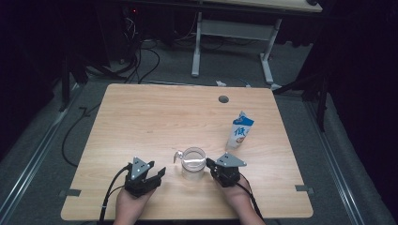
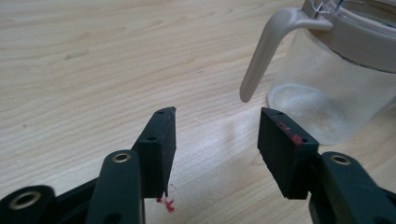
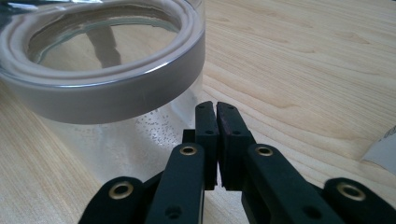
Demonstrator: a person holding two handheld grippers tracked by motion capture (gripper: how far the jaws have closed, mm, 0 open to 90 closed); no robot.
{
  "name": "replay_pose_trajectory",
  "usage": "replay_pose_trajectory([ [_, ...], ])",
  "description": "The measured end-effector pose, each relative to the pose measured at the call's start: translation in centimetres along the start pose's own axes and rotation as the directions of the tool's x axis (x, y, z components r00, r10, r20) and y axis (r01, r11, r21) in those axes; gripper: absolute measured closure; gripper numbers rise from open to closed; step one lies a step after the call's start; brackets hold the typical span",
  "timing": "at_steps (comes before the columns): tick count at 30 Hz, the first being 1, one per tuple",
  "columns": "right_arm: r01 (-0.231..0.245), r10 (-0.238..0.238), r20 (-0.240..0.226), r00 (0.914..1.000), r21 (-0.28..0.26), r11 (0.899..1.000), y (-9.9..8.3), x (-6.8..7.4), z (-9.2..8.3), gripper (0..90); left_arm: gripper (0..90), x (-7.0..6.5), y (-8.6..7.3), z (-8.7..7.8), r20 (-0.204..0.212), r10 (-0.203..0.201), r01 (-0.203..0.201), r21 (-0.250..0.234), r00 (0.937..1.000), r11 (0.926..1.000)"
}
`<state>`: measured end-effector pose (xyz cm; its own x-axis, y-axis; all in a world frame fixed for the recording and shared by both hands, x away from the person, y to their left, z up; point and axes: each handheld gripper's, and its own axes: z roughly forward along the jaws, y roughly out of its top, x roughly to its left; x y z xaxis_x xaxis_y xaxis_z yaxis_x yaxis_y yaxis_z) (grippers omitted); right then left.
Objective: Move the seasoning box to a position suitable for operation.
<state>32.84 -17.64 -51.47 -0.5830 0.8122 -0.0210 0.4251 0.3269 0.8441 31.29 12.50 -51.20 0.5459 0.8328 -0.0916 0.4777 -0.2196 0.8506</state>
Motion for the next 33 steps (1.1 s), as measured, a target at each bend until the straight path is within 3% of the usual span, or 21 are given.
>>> replay_pose_trajectory([
  [5,-0.015,0.015,-0.009,0.9999,-0.002,1.0,-0.2,-0.5,-0.5,82.8,46.8,0.0,0.3,0.1,0.023,0.009,-0.009,0.014,0.9997,0.9999],
  [9,-0.032,0.032,0.0,0.9995,0.0,1.0,-0.7,-0.9,-1.3,79.2,47.1,-0.2,1.2,0.3,0.039,0.008,-0.008,-0.005,0.9992,1.0],
  [17,-0.068,0.068,0.041,0.9968,-0.007,0.998,-1.5,-1.9,-2.6,74.6,50.3,-0.1,3.3,0.4,0.111,0.009,-0.003,-0.053,0.9938,0.9986],
  [19,-0.069,0.069,0.041,0.9968,-0.002,0.998,-1.5,-2.0,-2.7,73.7,50.8,-0.2,3.5,0.4,0.103,0.025,-0.02,-0.052,0.9944,0.9985],
  [20,-0.075,0.075,0.049,0.996,-0.003,0.997,-1.6,-2.1,-2.9,73.7,51.4,-0.5,4.1,0.6,0.095,0.051,-0.047,-0.048,0.9942,0.9977],
  [22,-0.079,0.079,0.053,0.9954,0.003,0.997,-1.7,-2.2,-3.1,73.6,53.1,-0.8,4.5,0.7,0.093,0.06,-0.055,-0.048,0.9939,0.9973],
  [30,-0.092,0.092,0.059,0.994,0.002,0.996,-1.9,-2.5,-3.6,71.1,59.2,-1.6,5.8,1.1,0.082,0.061,-0.053,-0.089,0.9947,0.9946],
  [33,-0.087,0.087,0.053,0.9948,0.001,0.996,-2.0,-2.6,-3.7,71.2,69.1,-1.9,6.3,1.2,0.081,0.076,-0.068,-0.1,0.9938,0.9927],
])
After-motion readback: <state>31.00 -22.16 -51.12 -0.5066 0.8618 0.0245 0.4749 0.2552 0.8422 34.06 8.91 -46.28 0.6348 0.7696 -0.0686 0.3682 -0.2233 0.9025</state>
